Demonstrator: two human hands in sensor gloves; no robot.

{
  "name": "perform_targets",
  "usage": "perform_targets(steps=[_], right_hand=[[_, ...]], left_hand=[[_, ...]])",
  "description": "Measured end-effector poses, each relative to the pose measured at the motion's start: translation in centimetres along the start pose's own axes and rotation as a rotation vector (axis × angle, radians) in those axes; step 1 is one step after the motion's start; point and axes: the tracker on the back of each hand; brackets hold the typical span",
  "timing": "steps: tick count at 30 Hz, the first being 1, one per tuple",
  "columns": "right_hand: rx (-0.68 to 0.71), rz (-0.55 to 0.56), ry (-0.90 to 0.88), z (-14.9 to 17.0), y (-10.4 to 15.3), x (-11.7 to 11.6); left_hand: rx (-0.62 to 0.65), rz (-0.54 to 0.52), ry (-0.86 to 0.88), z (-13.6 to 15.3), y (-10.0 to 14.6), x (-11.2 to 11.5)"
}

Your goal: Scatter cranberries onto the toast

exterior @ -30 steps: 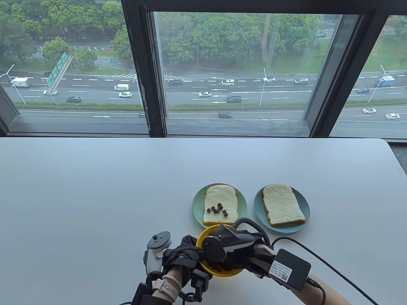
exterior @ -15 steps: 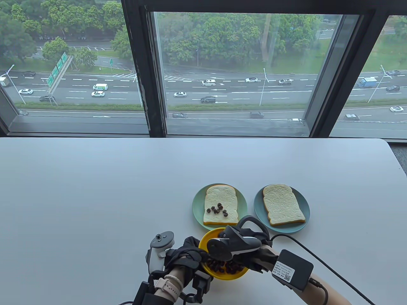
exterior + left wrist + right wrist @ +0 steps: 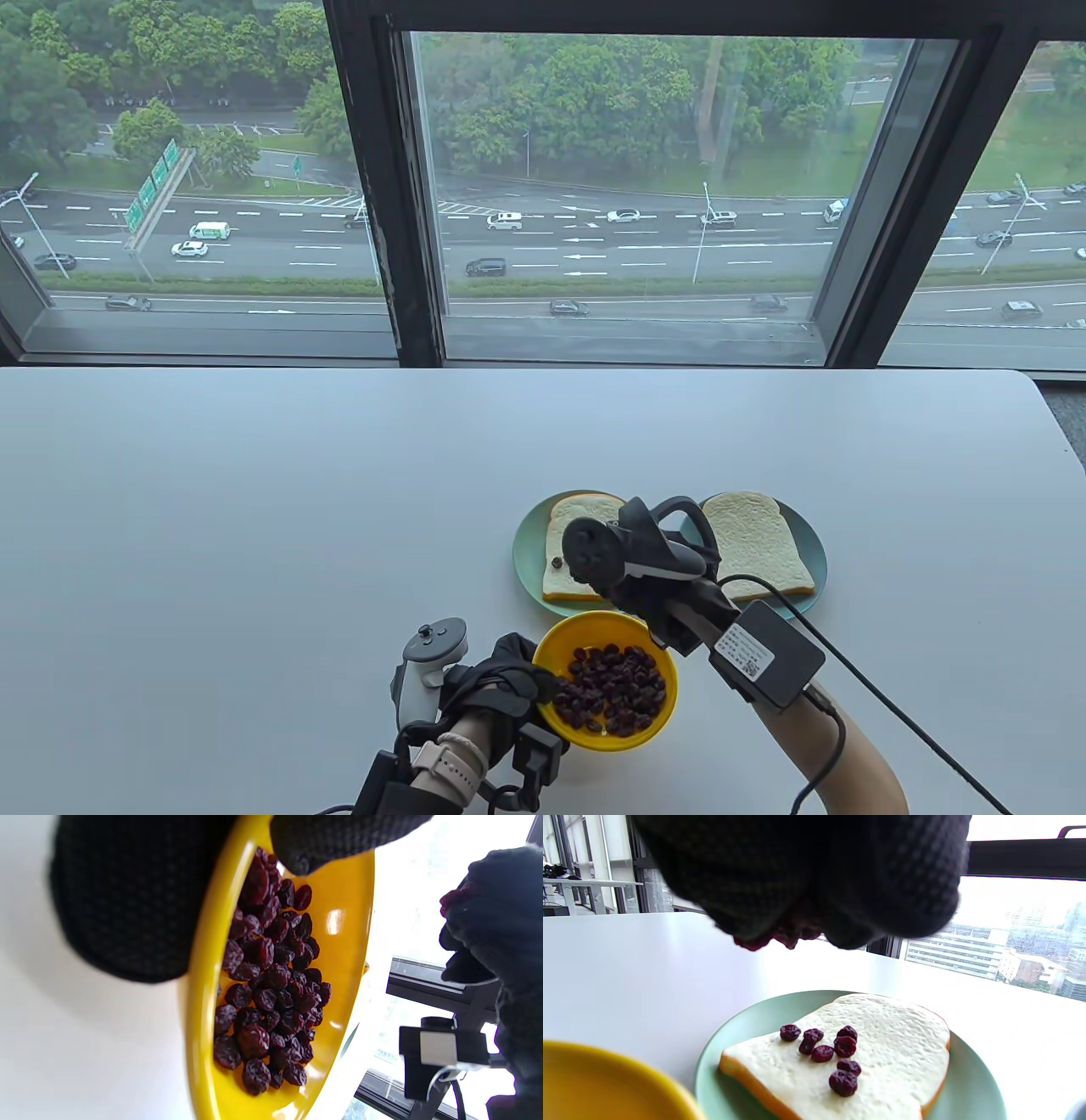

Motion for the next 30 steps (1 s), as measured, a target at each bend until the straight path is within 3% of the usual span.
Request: perform_targets(steps=[6, 12, 19, 30], right_hand=[[-0.144, -0.077, -0.061, 1.9, -5.2, -3.8], [-0.183, -0.107, -0.113, 2.2, -7.3, -6.4], [-0.19, -0.116, -0.081, 2.0, -7.5, -8.3], [-0.135, -0.121, -0.149, 2.5, -5.6, -8.0]], left_hand=[[-0.015, 0.015, -0.004, 0.0, -0.1, 0.0], [-0.024, 0.014, 0.008, 0.0, -0.1, -0.2], [-0.036, 0.022, 0.01, 0.1, 0.0, -0.1], [-0.04, 0.01, 0.007, 0.1, 0.0, -0.2]])
Point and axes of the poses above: the tracker on the back of each hand, its own z axis roughly to the little-finger side, its own y axis roughly from the fingertips to the wrist, x = y × z, and after that the axes turned 10 degrees about y, right-handed
